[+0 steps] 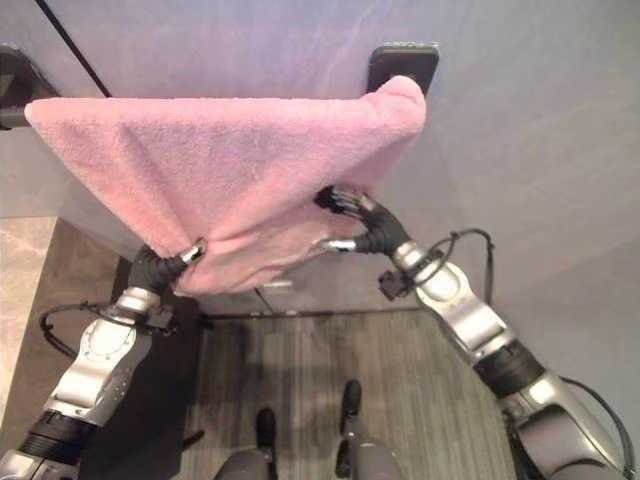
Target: Put brush and paste in cup on sink, flatten towel.
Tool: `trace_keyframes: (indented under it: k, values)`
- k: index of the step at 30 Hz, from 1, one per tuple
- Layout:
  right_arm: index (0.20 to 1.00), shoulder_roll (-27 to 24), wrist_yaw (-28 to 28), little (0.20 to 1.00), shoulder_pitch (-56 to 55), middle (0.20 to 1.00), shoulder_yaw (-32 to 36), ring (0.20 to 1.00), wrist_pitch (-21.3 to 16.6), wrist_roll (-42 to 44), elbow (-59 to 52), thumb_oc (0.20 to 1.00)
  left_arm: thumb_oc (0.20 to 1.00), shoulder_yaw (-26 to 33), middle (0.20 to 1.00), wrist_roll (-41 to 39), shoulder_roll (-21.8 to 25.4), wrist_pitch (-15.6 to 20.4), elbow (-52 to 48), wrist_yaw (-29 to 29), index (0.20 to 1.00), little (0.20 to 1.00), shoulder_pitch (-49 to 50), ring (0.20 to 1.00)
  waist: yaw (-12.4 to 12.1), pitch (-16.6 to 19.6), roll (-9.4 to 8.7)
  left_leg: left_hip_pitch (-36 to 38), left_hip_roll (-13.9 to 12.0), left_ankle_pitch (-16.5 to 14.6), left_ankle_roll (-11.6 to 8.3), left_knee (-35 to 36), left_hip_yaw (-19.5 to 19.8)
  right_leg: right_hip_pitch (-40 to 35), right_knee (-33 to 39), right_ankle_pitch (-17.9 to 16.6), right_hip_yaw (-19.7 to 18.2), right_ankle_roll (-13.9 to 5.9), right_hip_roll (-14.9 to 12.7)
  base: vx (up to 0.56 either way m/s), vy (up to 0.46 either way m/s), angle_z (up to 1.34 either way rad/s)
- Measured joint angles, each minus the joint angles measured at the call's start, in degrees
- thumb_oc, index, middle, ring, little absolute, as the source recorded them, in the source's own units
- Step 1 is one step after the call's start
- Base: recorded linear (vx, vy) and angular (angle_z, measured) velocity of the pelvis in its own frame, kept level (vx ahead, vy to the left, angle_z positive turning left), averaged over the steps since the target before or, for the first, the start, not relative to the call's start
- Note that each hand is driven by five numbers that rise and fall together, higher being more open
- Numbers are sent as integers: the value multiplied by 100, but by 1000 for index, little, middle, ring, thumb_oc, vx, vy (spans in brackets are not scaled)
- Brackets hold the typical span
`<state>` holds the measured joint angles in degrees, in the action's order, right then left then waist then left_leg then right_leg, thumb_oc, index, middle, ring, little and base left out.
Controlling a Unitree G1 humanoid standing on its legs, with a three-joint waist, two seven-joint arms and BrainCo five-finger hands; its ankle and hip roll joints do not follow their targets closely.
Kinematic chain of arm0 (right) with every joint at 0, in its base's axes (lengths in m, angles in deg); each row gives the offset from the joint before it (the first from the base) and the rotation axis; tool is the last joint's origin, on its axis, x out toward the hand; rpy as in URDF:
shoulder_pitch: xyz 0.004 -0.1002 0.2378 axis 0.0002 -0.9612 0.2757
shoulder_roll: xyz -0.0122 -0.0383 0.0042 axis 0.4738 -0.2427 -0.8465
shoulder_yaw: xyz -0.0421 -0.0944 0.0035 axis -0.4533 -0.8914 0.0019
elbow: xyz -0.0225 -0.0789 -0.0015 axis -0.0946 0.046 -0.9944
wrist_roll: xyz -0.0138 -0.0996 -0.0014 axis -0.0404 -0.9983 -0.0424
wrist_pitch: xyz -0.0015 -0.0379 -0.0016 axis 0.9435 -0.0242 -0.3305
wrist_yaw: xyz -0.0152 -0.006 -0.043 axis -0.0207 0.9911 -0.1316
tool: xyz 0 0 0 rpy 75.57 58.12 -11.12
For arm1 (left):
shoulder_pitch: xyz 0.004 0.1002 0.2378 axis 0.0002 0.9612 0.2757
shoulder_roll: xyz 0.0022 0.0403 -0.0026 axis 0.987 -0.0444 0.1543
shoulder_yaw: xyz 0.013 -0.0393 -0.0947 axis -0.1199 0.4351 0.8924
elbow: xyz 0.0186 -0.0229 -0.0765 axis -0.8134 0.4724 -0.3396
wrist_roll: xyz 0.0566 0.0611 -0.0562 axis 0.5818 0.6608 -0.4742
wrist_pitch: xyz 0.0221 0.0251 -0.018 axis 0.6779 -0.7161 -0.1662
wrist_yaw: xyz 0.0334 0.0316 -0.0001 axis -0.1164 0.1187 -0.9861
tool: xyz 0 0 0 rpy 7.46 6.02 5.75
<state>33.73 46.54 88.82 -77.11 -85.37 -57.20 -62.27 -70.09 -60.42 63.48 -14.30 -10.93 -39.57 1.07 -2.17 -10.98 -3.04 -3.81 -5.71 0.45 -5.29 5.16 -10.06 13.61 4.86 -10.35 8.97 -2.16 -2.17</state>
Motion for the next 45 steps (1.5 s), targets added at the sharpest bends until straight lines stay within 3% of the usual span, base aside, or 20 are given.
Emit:
trace_keyframes:
  k: [5,10,17,24,25,26,27,34,45]
  values:
    - [1000,-69,36,1000,-441,1000,587,1000,215,-299,559,1000,200,196,200,47,-5,-18,-43,26,200,200,200,200,81,-14,-58,85,-20,-4,1,1,-23,-66,1,5,-45,-12,11,6,4,-5]
    - [1000,-140,142,1000,-449,1000,743,1000,230,-434,667,1000,200,200,200,47,-6,-25,-43,52,200,200,222,200,138,-9,-71,90,-18,-2,3,1,-20,-68,1,21,-47,-36,9,0,0,0]
    - [1000,-75,416,1000,250,1000,600,1000,243,-630,1318,1000,200,187,200,44,-30,-76,-54,49,200,200,196,200,138,-8,-73,96,-14,1,4,0,-17,-75,0,-23,-45,23,8,0,0,0]
    - [1000,121,471,1000,999,1000,87,1000,224,251,1595,1000,200,125,200,39,-41,-61,-31,50,200,200,138,200,118,-6,-72,84,-35,23,-26,-1,-9,-67,1,-35,-38,40,25,0,0,0]
    - [937,126,471,937,1016,937,57,937,224,367,1596,937,200,130,200,34,-41,-60,-29,47,200,200,144,200,102,-6,-72,79,-38,23,-26,-1,-7,-67,1,-35,-37,41,26,0,0,0]
    - [269,122,470,269,1039,269,9,269,224,500,1595,269,200,133,200,26,-41,-59,-26,45,200,200,149,200,102,-5,-72,75,-38,24,-27,-1,-6,-67,1,-35,-37,41,26,0,0,0]
    - [200,122,465,200,1058,200,-21,200,223,574,1580,200,200,130,200,21,-42,-60,-26,47,200,200,147,200,99,-5,-72,74,-37,26,-29,-1,-6,-67,1,-34,-37,41,24,0,0,0]
    - [200,136,249,200,1049,200,-33,200,143,1607,548,200,200,131,200,-21,-52,-56,-33,43,200,200,148,200,96,-2,-66,61,-40,28,-32,-1,0,-47,1,-36,-30,47,28,0,0,0]
    - [200,124,126,200,897,200,226,200,-316,1744,-1109,200,200,187,200,-2,-246,-58,-118,-2,200,200,247,200,5,171,-92,-54,-30,27,-32,-1,16,48,0,-34,12,56,14,8,7,2]
